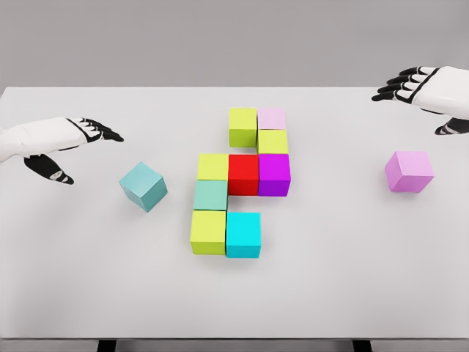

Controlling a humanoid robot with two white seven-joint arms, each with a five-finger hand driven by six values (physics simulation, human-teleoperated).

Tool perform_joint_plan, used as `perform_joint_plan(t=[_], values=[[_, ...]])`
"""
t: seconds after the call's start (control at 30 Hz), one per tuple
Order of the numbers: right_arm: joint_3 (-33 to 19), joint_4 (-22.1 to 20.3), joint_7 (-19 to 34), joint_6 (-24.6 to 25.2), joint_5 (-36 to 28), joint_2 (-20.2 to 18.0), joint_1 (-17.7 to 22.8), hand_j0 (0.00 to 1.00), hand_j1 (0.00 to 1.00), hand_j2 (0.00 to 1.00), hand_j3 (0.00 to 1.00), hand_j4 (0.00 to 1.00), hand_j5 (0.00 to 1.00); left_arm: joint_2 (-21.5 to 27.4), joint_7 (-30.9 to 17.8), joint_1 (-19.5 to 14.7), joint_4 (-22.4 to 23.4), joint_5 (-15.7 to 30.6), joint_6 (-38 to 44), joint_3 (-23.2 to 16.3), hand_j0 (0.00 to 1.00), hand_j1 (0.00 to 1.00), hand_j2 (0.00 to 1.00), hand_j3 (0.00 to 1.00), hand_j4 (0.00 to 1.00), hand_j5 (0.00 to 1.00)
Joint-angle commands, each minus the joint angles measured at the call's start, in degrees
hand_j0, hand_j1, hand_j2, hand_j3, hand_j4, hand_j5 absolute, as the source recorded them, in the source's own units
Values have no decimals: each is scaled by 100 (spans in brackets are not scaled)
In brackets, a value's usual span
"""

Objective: Assemble the squares on the desktop into the number 2

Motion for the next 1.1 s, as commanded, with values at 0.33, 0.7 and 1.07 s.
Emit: perform_joint_plan(t=[0.33,0.7,1.07], values=[[60,613,-2,16,-1886,-120,35,100,100,100,100,100,100,-31,2,-378,-1316,666,1650,-1123,100,100,100,100,100,100],[165,1035,-2,16,-2141,-366,465,100,100,100,100,100,100,-66,2,-475,-1317,86,1775,-1422,100,100,100,100,100,100],[403,1088,-2,16,-2150,-322,879,100,100,100,100,100,100,-136,2,-483,-1317,95,1714,-1422,100,100,100,100,100,100]])
